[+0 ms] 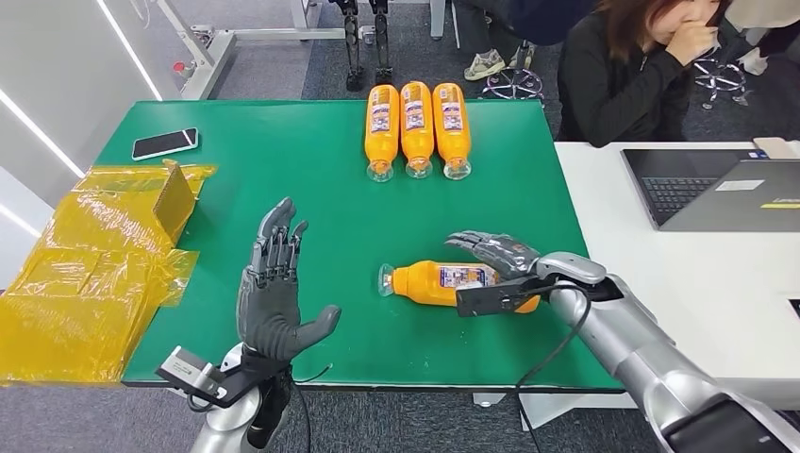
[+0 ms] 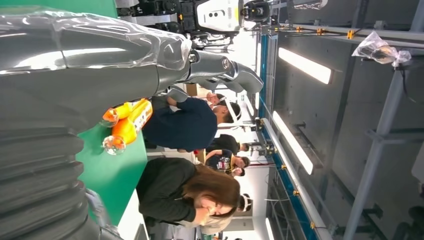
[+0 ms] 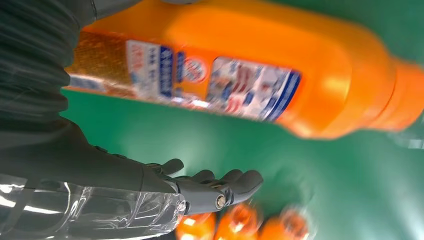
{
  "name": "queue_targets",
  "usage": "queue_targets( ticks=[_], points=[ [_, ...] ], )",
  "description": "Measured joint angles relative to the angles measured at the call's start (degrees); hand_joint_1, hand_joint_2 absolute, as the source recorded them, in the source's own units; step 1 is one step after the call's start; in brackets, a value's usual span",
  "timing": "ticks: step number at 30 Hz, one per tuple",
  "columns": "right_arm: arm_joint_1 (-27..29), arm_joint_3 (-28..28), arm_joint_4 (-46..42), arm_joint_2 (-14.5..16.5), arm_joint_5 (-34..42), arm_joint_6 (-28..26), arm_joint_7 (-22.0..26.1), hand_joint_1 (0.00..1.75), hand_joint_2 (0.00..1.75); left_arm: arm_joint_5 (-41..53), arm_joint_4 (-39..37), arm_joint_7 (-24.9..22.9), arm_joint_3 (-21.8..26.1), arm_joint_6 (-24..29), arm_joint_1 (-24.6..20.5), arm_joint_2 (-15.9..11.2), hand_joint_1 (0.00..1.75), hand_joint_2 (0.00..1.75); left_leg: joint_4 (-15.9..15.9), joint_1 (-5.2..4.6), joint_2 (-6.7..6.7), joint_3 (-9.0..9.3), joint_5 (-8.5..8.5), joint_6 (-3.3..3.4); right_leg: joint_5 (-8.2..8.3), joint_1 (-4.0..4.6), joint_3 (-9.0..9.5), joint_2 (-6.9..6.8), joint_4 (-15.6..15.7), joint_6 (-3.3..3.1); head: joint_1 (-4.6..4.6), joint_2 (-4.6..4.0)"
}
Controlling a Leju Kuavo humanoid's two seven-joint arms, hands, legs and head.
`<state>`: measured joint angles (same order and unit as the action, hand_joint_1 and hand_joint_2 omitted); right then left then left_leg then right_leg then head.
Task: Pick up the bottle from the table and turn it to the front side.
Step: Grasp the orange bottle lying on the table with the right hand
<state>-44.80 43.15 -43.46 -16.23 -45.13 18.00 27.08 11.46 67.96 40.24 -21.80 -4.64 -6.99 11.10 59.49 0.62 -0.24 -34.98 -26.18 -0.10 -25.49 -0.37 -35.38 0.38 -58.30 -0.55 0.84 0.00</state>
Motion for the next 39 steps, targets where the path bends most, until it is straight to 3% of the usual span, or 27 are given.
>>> queue_targets(
  ticks=[5,11,12,15,16,17,26,31,34,39],
  points=[
    [-2.7,6.8,7.5,2.9,1.7,1.3,0.6,0.0,1.75,-0.5,-0.5,0.0,-0.3,0.7,-0.3,0.0,0.0,1.75,0.0,0.01,-0.01,0.01,0.0,0.0,0.0,0.01,0.0,0.0,0.0,-0.01,-0.01,0.0],
    [-4.0,11.0,13.1,5.2,3.1,1.3,1.1,0.0,1.75,-0.7,-0.9,0.0,-0.9,1.0,-0.3,0.1,0.0,1.75,0.0,0.0,0.01,0.12,-0.03,0.01,-0.03,0.02,0.1,0.04,0.1,0.02,0.0,0.0],
    [-4.0,11.5,13.9,5.5,3.3,1.3,1.3,0.23,1.75,-0.7,-0.9,0.0,-0.9,1.0,-0.3,0.1,0.0,1.75,0.0,0.0,0.02,0.18,-0.04,0.01,-0.04,0.02,0.16,0.04,0.1,0.03,-0.01,0.0],
    [-4.1,13.0,15.9,6.1,4.1,1.4,2.0,1.45,1.75,-0.8,-1.1,0.0,-0.9,0.9,-0.3,0.2,0.0,1.75,0.0,0.0,0.03,0.44,-0.07,0.04,-0.06,0.02,0.43,0.05,0.1,0.07,-0.01,0.0],
    [-4.1,13.3,16.4,6.2,4.2,1.4,2.2,1.66,1.75,-0.9,-1.1,0.0,-0.9,0.8,-0.3,0.2,0.0,1.75,0.0,0.0,0.03,0.54,-0.08,0.05,-0.07,0.02,0.54,0.04,0.1,0.08,-0.01,0.0],
    [-4.2,13.7,16.9,6.3,4.2,1.4,2.3,1.71,1.75,-1.0,-1.1,0.0,-0.9,0.7,-0.3,0.2,0.0,1.75,0.0,0.0,0.03,0.64,-0.1,0.06,-0.08,0.02,0.65,0.04,0.1,0.08,0.0,0.0],
    [-4.9,15.9,18.5,6.6,5.0,1.0,3.7,1.75,1.75,-1.4,-1.1,0.0,-0.9,0.5,0.2,0.0,0.0,1.75,0.0,0.0,0.05,1.1,-0.16,0.07,-0.08,0.02,1.1,0.05,0.2,0.09,0.0,0.0],
    [-5.5,17.0,18.4,6.6,5.9,-2.2,3.7,1.75,1.75,-1.5,-1.1,0.0,-0.9,0.7,0.8,-0.2,0.0,1.75,0.0,0.0,0.06,1.1,-0.15,0.07,-0.06,0.02,1.11,0.05,0.2,0.08,0.0,0.0],
    [-5.1,16.8,17.4,6.6,9.1,-7.7,2.7,1.75,1.75,-1.4,-1.0,0.0,-0.9,1.0,0.9,-0.4,0.0,1.75,0.0,0.0,0.1,1.08,-0.15,0.07,-0.05,0.02,1.08,0.1,0.2,0.07,0.01,0.0],
    [-1.9,14.0,12.0,6.0,12.6,-21.3,-0.8,1.75,1.75,-0.6,-0.3,0.0,-0.6,1.2,1.8,-0.7,0.0,1.75,0.0,-0.02,0.09,0.89,-0.11,0.11,-0.02,0.01,0.9,0.08,0.1,0.09,0.01,0.0]
  ],
)
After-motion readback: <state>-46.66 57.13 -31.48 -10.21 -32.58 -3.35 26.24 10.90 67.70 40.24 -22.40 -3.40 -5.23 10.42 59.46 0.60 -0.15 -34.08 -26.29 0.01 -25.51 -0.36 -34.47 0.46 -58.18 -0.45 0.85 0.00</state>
